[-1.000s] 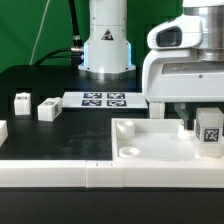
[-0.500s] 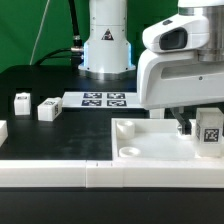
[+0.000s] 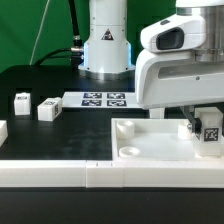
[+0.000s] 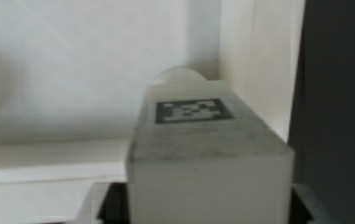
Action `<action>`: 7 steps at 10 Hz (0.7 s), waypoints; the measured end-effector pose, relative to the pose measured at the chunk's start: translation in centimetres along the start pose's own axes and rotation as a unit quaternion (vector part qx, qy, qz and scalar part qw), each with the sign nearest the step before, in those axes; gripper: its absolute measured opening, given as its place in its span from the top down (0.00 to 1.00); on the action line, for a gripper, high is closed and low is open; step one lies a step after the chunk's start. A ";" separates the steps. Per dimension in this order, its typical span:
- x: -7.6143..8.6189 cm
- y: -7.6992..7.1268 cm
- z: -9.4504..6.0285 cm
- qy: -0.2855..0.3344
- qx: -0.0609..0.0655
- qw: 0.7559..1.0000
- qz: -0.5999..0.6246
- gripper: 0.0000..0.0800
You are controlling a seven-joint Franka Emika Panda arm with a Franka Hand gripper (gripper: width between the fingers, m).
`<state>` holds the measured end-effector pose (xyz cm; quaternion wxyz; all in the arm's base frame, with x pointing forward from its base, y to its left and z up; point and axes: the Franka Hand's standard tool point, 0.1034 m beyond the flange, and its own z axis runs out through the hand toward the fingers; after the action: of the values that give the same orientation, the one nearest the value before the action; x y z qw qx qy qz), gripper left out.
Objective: Assemble one leg
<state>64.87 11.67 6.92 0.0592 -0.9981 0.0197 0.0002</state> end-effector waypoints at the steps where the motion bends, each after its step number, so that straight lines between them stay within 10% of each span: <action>1: 0.0 0.1 0.0 0.001 0.006 1.000 0.021 0.64; 7: -0.4 1.0 0.1 0.021 0.023 0.919 0.393 0.64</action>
Offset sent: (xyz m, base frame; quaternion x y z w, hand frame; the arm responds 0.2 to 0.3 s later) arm -0.0143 -0.0011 0.0017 -0.0010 0.0198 0.3235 0.9460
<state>64.43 10.74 6.70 0.0764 -0.9082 0.4114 0.0025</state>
